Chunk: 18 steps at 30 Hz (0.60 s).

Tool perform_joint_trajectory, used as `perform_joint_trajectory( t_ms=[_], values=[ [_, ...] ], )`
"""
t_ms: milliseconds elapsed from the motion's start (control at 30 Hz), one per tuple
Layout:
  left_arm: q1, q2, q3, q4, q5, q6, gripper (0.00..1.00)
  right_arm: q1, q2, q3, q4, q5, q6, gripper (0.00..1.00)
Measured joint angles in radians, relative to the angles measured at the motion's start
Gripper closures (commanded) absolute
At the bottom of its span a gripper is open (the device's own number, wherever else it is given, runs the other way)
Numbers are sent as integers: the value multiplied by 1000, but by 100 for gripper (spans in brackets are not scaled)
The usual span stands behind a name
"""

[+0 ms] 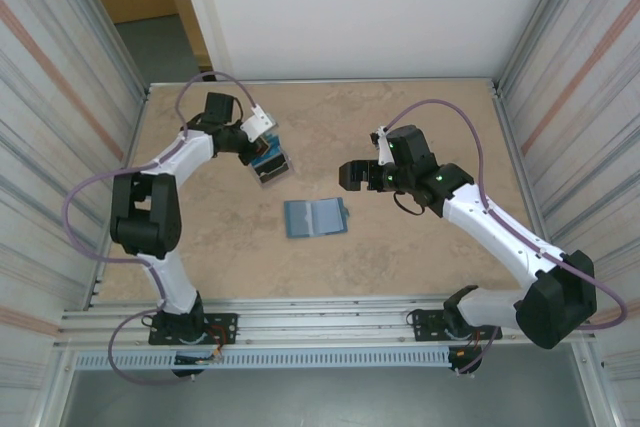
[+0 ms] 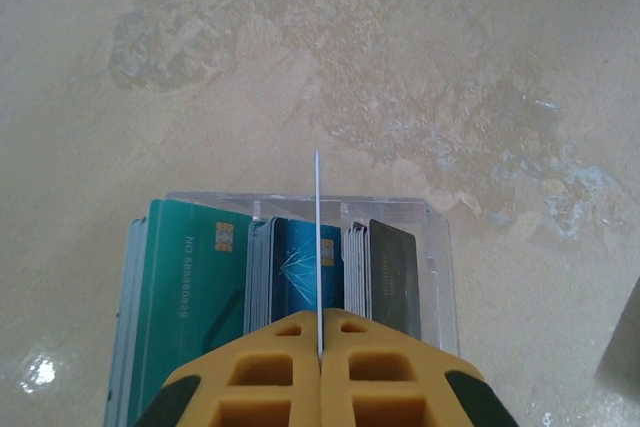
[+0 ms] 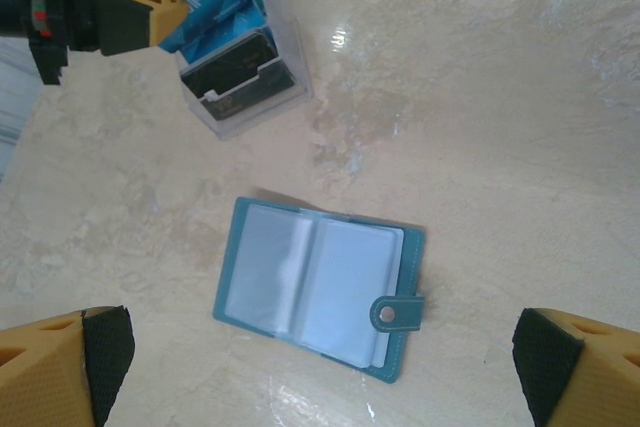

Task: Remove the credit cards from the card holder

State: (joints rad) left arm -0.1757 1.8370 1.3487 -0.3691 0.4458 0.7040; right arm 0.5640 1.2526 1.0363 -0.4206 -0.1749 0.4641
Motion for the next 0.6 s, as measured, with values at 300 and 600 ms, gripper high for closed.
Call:
perform_joint_trajectory(
  t_ms=[300,600],
  values=[
    [0,31,9,0,4,1,100,0,0,0,-5,3,0,1],
    [2,63,14,-5,3,10,100,0,0,0,-7,3,0,1]
  ],
)
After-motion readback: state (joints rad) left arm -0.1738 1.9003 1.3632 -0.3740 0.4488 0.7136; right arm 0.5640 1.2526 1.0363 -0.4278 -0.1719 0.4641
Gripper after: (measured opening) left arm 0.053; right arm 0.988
